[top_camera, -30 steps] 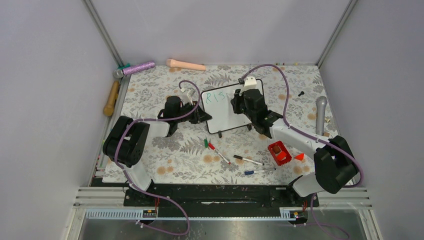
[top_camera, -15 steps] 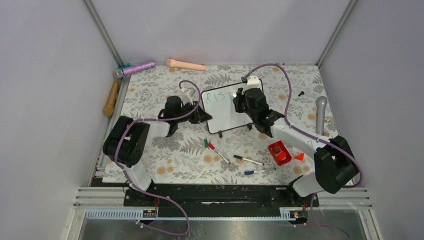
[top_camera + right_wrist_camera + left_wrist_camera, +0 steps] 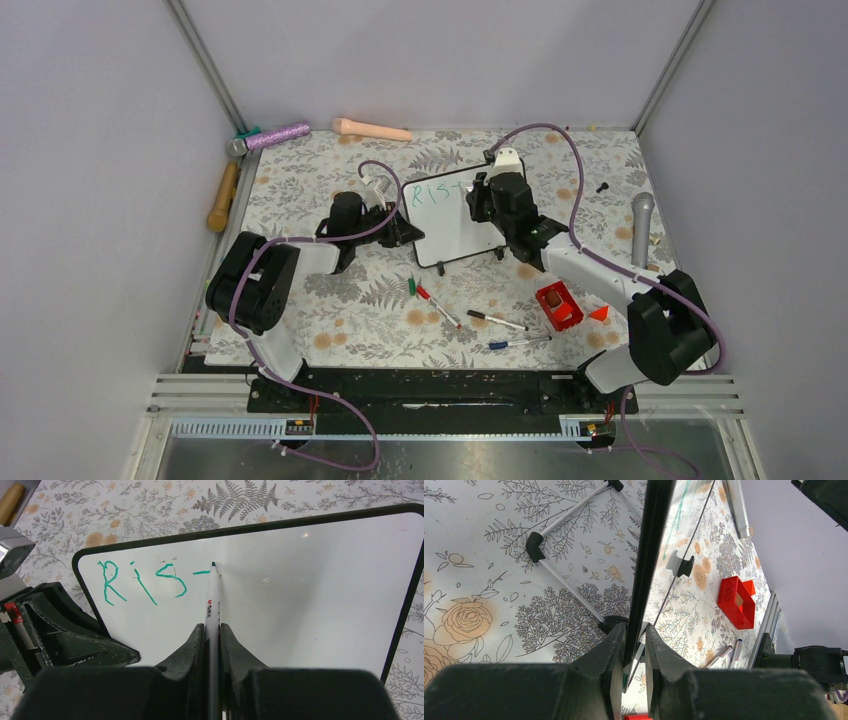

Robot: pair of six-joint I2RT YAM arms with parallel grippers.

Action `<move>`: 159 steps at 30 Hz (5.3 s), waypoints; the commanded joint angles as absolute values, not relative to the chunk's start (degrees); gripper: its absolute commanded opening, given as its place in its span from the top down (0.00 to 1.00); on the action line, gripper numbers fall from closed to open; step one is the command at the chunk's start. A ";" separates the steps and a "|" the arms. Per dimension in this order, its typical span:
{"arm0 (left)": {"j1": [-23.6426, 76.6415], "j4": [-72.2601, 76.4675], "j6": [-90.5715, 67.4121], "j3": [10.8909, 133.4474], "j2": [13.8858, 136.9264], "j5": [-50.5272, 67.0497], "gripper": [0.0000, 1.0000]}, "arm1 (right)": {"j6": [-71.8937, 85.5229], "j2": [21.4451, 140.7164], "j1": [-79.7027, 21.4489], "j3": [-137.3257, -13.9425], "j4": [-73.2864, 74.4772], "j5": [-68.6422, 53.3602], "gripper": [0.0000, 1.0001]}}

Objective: Write a sentence on the whiteboard
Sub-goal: Write a sentence on the whiteboard, then adjust the whiteboard at the center of the board.

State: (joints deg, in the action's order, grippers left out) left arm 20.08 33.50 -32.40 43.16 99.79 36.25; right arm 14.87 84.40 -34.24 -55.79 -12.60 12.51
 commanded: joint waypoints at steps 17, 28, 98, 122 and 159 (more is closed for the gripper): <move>20.12 30.33 -30.95 44.39 99.34 31.11 0.85 | 15.02 86.23 -33.38 -59.24 -13.95 8.63 1.00; 20.13 30.25 -30.83 44.38 99.25 30.97 0.85 | 15.14 86.26 -33.40 -58.83 -13.56 6.96 1.00; 20.18 27.57 -29.49 44.96 98.64 29.95 0.74 | 13.33 68.46 -30.58 -41.08 -23.60 27.51 1.00; 20.21 25.14 -25.94 45.07 96.74 29.63 0.62 | 36.01 98.89 2.24 -60.65 -9.50 -22.83 1.00; 20.20 20.48 -19.13 56.13 105.89 44.60 0.74 | 43.38 82.27 2.29 -39.48 -16.81 -32.39 1.00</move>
State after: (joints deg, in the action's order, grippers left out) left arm 19.49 18.94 -20.99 52.53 103.33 42.57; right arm 42.78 86.96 3.49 -40.84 -20.67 -27.27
